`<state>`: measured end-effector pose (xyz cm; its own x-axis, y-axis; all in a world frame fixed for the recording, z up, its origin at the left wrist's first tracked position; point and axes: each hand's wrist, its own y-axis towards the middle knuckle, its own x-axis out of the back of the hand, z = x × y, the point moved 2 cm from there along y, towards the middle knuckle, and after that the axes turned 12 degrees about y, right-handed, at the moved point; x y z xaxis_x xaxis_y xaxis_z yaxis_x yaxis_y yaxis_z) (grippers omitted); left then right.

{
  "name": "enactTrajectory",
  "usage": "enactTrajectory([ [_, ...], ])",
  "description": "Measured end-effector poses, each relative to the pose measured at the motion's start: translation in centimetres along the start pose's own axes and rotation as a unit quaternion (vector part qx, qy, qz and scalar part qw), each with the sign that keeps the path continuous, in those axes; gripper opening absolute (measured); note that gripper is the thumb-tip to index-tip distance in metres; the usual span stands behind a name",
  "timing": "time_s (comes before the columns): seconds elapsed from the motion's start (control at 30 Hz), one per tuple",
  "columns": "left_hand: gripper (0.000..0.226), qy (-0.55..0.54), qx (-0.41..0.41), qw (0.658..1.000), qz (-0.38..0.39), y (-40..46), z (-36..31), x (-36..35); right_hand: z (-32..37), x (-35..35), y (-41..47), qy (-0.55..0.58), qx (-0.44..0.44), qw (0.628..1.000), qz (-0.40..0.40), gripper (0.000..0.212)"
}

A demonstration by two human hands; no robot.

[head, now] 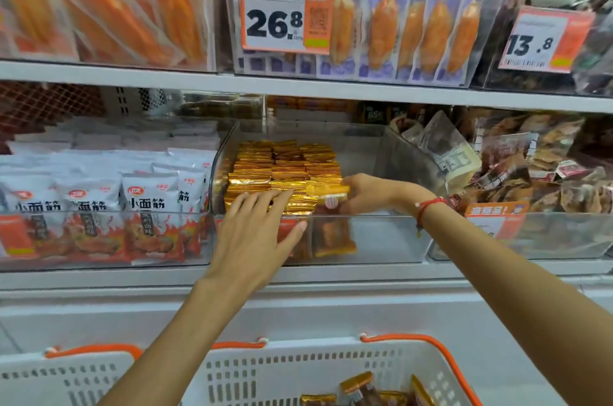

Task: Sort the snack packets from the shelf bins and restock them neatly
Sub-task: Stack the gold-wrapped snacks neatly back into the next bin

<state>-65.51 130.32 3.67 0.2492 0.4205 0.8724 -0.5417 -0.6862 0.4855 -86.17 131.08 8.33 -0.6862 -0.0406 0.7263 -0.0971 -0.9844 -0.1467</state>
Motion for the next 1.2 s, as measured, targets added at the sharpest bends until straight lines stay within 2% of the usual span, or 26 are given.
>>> enactTrajectory([
  [0.1, 0.061, -0.001, 0.010, 1.000, -0.003, -0.1, -0.1, 0.0, 0.3, 0.2, -0.9, 0.013, 0.050, 0.997, -0.050, 0.062],
  [0.23, 0.061, 0.010, 0.009, 1.000, -0.001, -0.1, -0.1, -0.3, 0.5, 0.3, -1.4, -0.008, 0.080, 0.994, -0.069, 0.042],
  [0.33, 0.062, 0.014, 0.009, 1.000, -0.006, 0.1, -0.2, -0.5, 0.3, -0.1, -1.2, -0.032, 0.095, 0.990, -0.098, 0.035],
  [0.53, 0.061, -0.001, -0.008, 0.999, -0.044, -0.1, 0.1, -0.5, 0.4, -0.5, -2.8, -0.045, 0.107, 0.989, -0.091, 0.040],
  [0.63, 0.050, -0.014, -0.031, 0.989, -0.145, -1.7, 0.0, 0.0, -1.0, -1.6, -5.7, -0.037, 0.204, 0.956, -0.207, 0.042],
  [0.73, 0.035, -0.085, 0.002, 0.960, -0.267, -5.5, -0.2, -0.2, -3.5, -4.5, -10.5, 0.022, 0.295, 0.887, -0.354, 0.028],
  [0.77, 0.030, -0.106, 0.015, 0.957, -0.270, -7.5, -0.5, -1.2, -5.0, -6.6, -12.0, 0.032, 0.291, 0.881, -0.371, 0.023],
  [0.83, 0.023, -0.140, 0.045, 0.965, -0.218, -11.6, -1.1, -4.9, -9.4, -11.8, -13.8, 0.051, 0.234, 0.907, -0.345, 0.019],
  [0.9, 0.020, -0.166, 0.087, 0.977, -0.097, -15.7, -1.7, -9.7, -14.2, -17.5, -14.8, 0.042, 0.134, 0.953, -0.270, 0.017],
  [0.93, 0.019, -0.172, 0.112, 0.979, -0.008, -17.7, -2.1, -12.3, -16.5, -20.2, -15.2, 0.020, 0.083, 0.970, -0.227, 0.018],
  [1.0, 0.018, -0.178, 0.140, 0.957, 0.182, -21.7, -2.5, -17.2, -20.4, -25.0, -15.6, -0.029, -0.009, 0.991, -0.130, 0.020],
  [1.07, 0.023, -0.177, 0.129, 0.920, 0.324, -25.8, -2.6, -20.7, -23.0, -29.5, -15.3, -0.066, -0.066, 0.996, -0.010, 0.027],
  [1.13, 0.037, -0.165, 0.092, 0.892, 0.409, -28.7, -2.7, -22.9, -24.1, -33.3, -14.2, -0.078, -0.093, 0.991, 0.061, 0.038],
  [1.2, 0.056, -0.107, 0.039, 0.885, 0.452, -30.2, -2.7, -24.1, -24.3, -36.2, -12.9, -0.092, -0.117, 0.985, 0.082, 0.049],
])
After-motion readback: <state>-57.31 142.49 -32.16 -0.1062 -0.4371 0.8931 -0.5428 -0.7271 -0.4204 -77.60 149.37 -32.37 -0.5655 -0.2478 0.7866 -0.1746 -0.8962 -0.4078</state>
